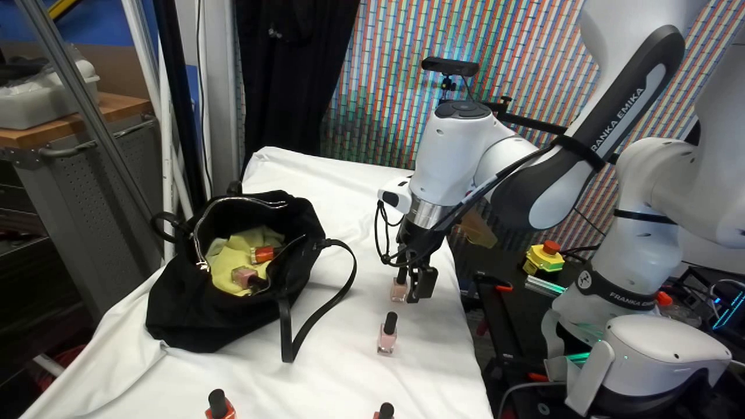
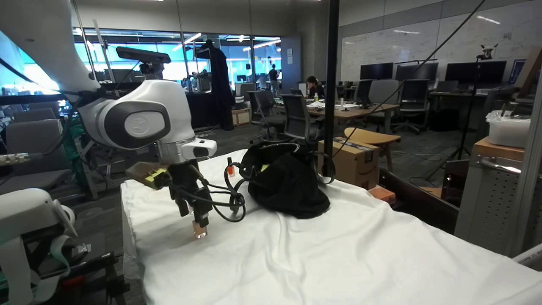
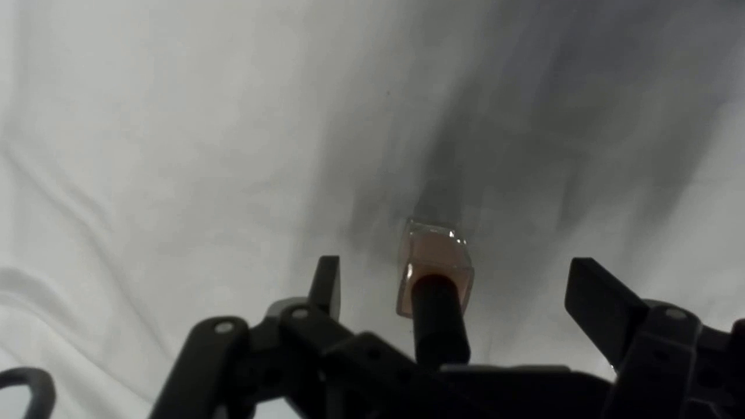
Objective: Put all the nail polish in the black bag
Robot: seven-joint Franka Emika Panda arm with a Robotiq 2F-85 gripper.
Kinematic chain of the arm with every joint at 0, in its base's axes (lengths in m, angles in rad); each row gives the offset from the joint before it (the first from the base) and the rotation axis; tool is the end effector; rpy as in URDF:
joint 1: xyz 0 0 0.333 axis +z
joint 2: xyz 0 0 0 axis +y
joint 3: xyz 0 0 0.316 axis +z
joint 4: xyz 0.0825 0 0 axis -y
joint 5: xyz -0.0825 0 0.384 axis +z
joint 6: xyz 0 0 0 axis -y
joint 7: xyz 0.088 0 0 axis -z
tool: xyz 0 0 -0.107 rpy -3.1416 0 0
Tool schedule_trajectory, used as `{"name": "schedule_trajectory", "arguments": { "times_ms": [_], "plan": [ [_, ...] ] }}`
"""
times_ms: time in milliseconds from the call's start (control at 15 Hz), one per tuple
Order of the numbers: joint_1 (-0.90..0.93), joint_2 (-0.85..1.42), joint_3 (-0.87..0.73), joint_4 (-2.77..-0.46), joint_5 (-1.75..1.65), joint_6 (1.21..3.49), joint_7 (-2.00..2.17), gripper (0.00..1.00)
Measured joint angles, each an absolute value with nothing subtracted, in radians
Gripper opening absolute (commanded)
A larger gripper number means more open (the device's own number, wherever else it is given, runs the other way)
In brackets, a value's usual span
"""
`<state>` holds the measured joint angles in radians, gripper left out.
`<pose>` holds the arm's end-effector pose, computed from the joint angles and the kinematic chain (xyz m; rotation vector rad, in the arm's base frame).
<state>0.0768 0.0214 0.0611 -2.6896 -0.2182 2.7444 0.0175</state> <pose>0.4100 0.0657 0.2283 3.0184 0.4876 0.0612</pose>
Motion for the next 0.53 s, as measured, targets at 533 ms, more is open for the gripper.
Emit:
{"name": "schedule_trajectory", "arguments": {
  "times_ms": [533],
  "plan": [
    [0.077, 0.077, 0.062, -2.691, -0.224, 2.796, 0.016, 1.00]
  ]
}}
